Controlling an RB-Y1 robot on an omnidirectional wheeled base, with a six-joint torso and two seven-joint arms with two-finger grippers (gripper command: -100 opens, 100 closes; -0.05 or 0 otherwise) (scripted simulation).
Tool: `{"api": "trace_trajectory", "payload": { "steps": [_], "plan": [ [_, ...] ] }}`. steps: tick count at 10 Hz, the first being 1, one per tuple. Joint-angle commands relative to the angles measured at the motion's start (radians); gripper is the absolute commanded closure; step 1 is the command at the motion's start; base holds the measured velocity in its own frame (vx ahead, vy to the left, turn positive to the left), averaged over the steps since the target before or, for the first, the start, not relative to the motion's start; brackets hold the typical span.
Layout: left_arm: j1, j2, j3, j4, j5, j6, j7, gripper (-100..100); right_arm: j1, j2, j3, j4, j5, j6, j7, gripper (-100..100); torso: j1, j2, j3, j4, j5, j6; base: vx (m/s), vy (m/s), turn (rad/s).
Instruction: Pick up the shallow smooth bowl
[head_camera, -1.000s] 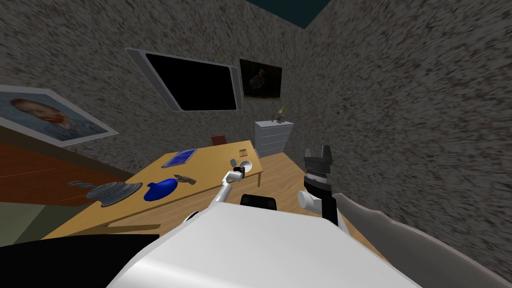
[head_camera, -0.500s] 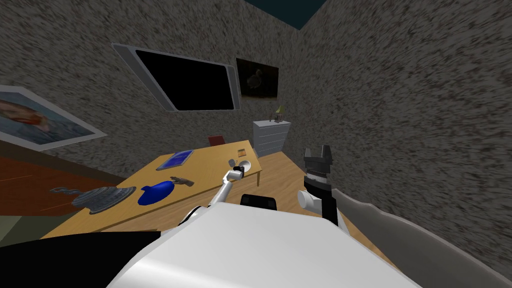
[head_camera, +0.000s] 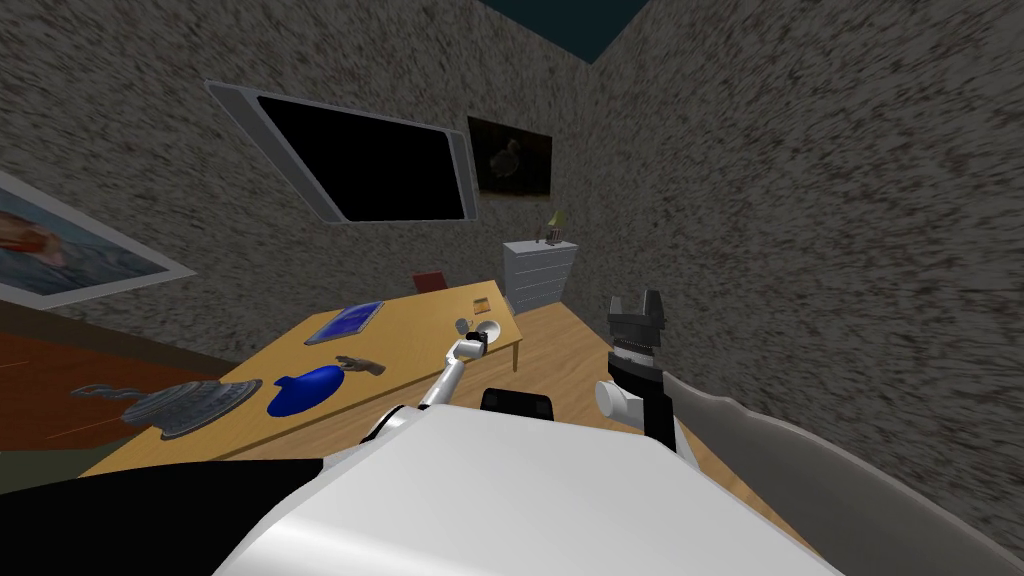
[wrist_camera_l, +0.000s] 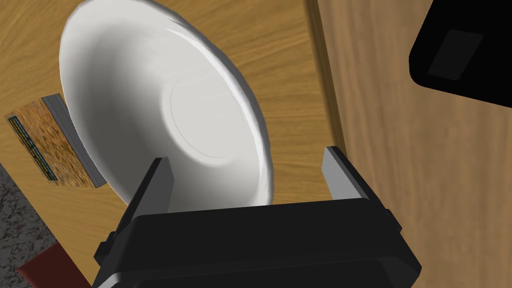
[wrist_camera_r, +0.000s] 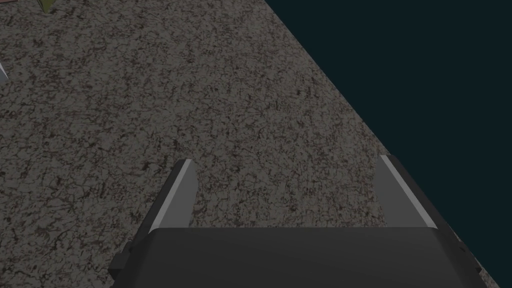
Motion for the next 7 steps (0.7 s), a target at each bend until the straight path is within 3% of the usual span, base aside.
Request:
{"api": "trace_trajectory", "payload": {
  "steps": [1, 5, 6, 7],
  "plan": [
    [0.000, 0.000, 0.000, 0.000, 0.000, 0.000, 0.000, 100, 0.000, 0.000, 0.000, 0.000, 0.000, 0.000, 0.000, 0, 0.000, 0.000, 0.000, 0.000, 0.000, 0.000, 0.000, 0.000, 0.000],
    [0.000, 0.000, 0.000, 0.000, 0.000, 0.000, 0.000, 100, 0.000, 0.000, 0.000, 0.000, 0.000, 0.000, 0.000, 0, 0.000, -0.001, 0.000, 0.000, 0.000, 0.000, 0.000, 0.000, 0.000],
    [0.001, 0.000, 0.000, 0.000, 0.000, 0.001, 0.000, 0, 0.000, 0.000, 0.000, 0.000, 0.000, 0.000, 0.000, 0, 0.000, -0.001, 0.000, 0.000, 0.000, 0.000, 0.000, 0.000, 0.000],
    [0.015, -0.001, -0.010, -0.029, -0.001, 0.014, -0.001, 100, 0.000, 0.000, 0.000, 0.000, 0.000, 0.000, 0.000, 0, 0.000, -0.001, 0.000, 0.000, 0.000, 0.000, 0.015, -0.003, 0.075]
  ]
}}
